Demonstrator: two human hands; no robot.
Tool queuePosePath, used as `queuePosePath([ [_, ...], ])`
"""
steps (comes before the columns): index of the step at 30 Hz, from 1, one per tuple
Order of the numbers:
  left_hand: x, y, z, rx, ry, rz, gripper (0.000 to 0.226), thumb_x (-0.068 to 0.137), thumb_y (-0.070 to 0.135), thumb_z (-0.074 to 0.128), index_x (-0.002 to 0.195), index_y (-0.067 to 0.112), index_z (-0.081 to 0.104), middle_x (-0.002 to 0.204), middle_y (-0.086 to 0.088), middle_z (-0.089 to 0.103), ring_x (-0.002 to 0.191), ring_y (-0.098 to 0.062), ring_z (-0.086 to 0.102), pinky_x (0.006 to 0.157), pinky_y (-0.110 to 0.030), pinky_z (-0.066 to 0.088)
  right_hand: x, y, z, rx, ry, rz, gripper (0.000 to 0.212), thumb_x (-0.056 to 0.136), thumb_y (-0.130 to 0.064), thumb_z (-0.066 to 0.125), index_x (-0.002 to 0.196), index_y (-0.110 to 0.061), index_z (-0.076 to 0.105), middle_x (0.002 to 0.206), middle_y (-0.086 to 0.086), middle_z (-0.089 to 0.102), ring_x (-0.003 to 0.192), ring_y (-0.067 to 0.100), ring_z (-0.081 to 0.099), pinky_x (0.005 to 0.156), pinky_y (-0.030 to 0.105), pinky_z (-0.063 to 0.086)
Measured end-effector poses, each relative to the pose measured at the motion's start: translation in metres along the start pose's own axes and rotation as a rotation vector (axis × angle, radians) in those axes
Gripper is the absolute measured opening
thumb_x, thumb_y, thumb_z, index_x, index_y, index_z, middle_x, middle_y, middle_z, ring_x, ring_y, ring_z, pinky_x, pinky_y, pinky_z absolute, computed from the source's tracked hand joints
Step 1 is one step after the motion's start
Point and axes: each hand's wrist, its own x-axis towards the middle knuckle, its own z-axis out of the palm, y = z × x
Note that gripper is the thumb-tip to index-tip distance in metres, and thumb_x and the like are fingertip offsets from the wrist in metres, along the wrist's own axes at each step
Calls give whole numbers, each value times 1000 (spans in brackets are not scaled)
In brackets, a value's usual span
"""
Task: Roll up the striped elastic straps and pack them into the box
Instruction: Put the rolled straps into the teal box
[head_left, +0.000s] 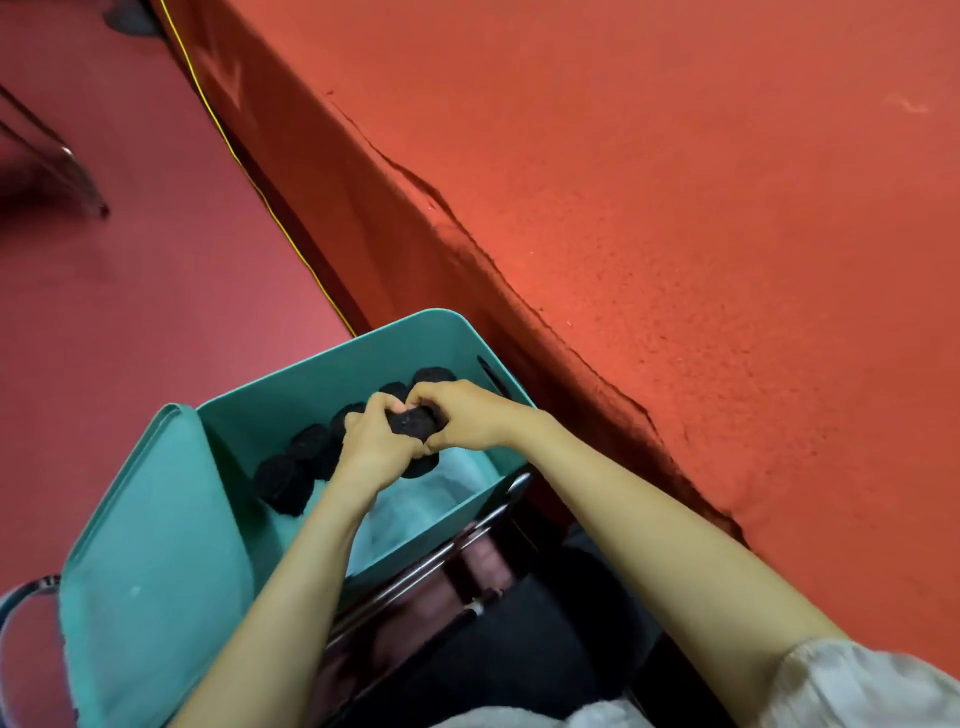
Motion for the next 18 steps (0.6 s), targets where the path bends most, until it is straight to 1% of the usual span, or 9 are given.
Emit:
queuePosePath([
  [2, 7, -9, 5, 102, 40, 0, 42, 68, 10, 73, 94, 23, 44, 109, -17, 57, 88, -30, 58, 57, -28, 39, 9, 4, 5, -34, -34, 7, 46, 74, -10, 75, 116, -10, 56, 96, 3, 58, 83, 18, 49, 59, 19, 33],
  [3, 10, -12, 8, 151, 62, 6, 39, 71, 9, 71, 96, 21, 43, 107, -17, 57, 86, -30, 56, 56, -29, 36, 12, 6, 6, -45, -52, 14, 47, 75, -9, 74, 118, -11, 56, 100, 5, 60, 86, 18, 50, 63, 23, 34],
  [5, 14, -17, 14, 245, 97, 7, 34, 76, 7, 64, 99, 19, 41, 108, -17, 52, 83, -30, 52, 61, -31, 35, 18, 12, 7, -75, -69, 29, 50, 77, -5, 72, 123, -10, 54, 111, 10, 60, 94, 21, 52, 74, 26, 37],
  [8, 24, -24, 20, 322, 122, -57, 31, 81, 2, 55, 104, 15, 39, 111, -15, 43, 80, -30, 49, 66, -33, 37, 27, 24, 5, -151, -45, 76, 55, 81, -5, 68, 132, -10, 48, 126, 15, 49, 116, 29, 48, 94, 30, 37],
  [10, 31, -28, 25, 342, 142, -79, 30, 82, 1, 52, 108, 11, 40, 115, -17, 43, 86, -35, 51, 72, -35, 41, 33, 31, 5, -222, -59, 116, 58, 85, -9, 65, 138, -10, 42, 134, 17, 42, 124, 33, 43, 102, 35, 34],
  [12, 37, -30, 30, 345, 164, -101, 31, 83, 1, 50, 111, 9, 41, 118, -19, 42, 96, -39, 51, 80, -38, 42, 38, 36, 8, -291, -101, 141, 60, 88, -13, 61, 142, -10, 36, 140, 17, 37, 129, 35, 37, 105, 36, 31],
  [15, 45, -32, 40, 353, 184, -101, 33, 83, -3, 48, 113, 8, 41, 120, -19, 42, 104, -39, 48, 80, -39, 41, 44, 43, 14, -328, -131, 140, 60, 91, -12, 56, 145, -9, 32, 146, 16, 30, 135, 34, 27, 110, 36, 27],
  [18, 50, -34, 47, 383, 201, -75, 36, 83, -5, 49, 116, 6, 42, 122, -20, 42, 108, -39, 45, 81, -39, 38, 47, 50, 22, -376, -127, 124, 64, 91, -10, 55, 148, -9, 26, 155, 17, 14, 143, 32, 11, 115, 42, 23],
])
